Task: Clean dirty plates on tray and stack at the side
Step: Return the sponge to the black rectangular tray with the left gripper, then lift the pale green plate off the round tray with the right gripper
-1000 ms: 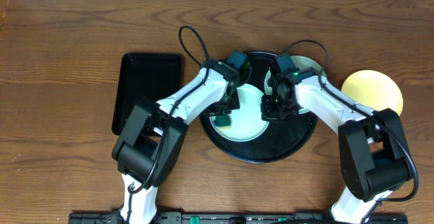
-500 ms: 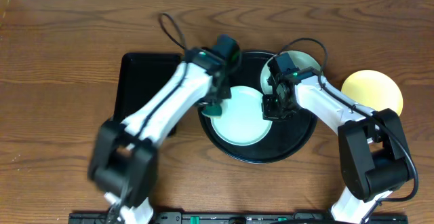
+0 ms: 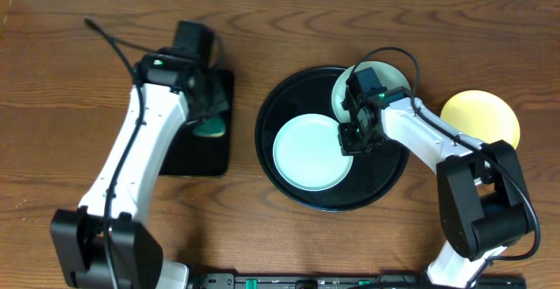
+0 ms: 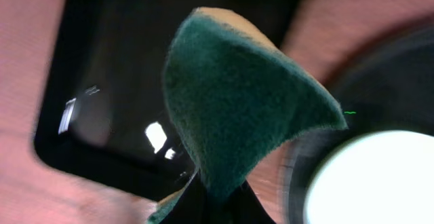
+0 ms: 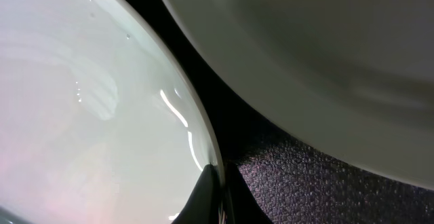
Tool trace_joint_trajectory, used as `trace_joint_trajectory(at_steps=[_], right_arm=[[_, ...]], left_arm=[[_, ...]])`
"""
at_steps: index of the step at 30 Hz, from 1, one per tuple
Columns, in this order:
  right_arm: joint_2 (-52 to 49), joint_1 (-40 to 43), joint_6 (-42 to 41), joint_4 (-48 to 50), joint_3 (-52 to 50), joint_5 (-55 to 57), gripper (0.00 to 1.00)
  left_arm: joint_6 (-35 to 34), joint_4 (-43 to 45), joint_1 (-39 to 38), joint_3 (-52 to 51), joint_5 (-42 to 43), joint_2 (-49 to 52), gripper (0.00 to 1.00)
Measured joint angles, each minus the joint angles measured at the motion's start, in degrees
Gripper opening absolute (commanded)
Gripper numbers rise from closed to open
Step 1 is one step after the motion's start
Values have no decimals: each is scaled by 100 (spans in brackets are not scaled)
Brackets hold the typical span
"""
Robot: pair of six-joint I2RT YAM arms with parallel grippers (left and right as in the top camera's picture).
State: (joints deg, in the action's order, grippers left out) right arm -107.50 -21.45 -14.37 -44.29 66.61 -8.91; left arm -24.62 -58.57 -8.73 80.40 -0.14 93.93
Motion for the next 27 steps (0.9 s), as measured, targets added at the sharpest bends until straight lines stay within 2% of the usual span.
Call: trace_joint_trajectory(at_steps=[1, 3, 6, 14, 20, 23, 27], right_arm=[[31, 0, 4, 2, -11, -2, 1], [175, -2, 24, -15, -46, -4, 1], [555, -2, 42, -46, -70, 35, 1], [1482, -2, 90, -175, -70, 789, 1], [1790, -116, 101, -442, -70, 1690, 1], [2065, -426, 98, -531, -72, 2339, 1], [2509, -1032, 101, -542, -72, 3193, 1]], left_arm=[[92, 219, 90, -203, -4, 17, 17], [229, 492, 247, -577, -7, 133, 26], [404, 566, 389, -898, -4, 310, 34], [662, 501, 446, -811, 107, -11, 61], [669, 490, 446, -772, 452, -874, 64], [699, 470, 446, -734, 540, -1252, 79], [669, 457, 446, -723, 601, -1513, 82]])
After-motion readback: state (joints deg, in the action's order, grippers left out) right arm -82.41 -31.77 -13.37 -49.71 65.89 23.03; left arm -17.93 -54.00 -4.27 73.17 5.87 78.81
